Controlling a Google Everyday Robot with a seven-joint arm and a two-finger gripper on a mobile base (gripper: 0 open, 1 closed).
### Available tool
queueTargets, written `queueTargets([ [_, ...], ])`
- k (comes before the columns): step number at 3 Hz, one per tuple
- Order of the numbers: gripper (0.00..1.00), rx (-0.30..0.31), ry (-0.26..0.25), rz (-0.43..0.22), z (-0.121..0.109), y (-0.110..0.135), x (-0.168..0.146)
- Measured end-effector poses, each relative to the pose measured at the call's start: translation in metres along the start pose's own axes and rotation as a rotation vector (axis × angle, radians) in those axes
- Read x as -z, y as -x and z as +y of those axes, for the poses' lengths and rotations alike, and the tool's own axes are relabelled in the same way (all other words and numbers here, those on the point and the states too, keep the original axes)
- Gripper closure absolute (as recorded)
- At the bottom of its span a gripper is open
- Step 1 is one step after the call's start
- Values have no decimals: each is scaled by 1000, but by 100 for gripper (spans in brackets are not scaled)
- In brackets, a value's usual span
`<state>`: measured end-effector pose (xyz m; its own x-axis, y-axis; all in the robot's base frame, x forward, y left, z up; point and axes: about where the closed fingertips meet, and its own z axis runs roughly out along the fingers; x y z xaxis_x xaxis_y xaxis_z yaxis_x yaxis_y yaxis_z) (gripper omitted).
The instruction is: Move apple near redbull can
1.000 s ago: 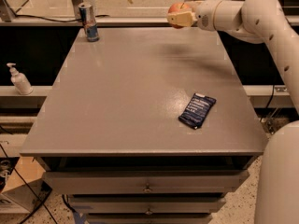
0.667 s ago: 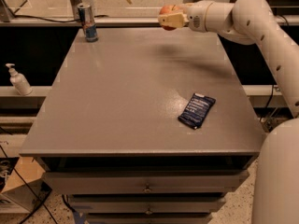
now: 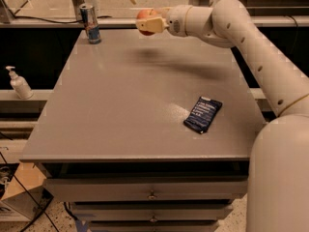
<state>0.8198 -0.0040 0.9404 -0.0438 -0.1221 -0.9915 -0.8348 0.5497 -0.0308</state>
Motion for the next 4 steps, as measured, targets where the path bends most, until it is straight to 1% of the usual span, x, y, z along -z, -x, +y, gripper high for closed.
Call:
queueTargets([
  [1, 100, 20, 66, 0, 28, -6, -35],
  [2, 100, 25, 92, -2, 50, -15, -67],
  [3, 83, 33, 100, 4, 66, -24, -98],
  [4, 59, 40, 89, 23, 75, -34, -126],
])
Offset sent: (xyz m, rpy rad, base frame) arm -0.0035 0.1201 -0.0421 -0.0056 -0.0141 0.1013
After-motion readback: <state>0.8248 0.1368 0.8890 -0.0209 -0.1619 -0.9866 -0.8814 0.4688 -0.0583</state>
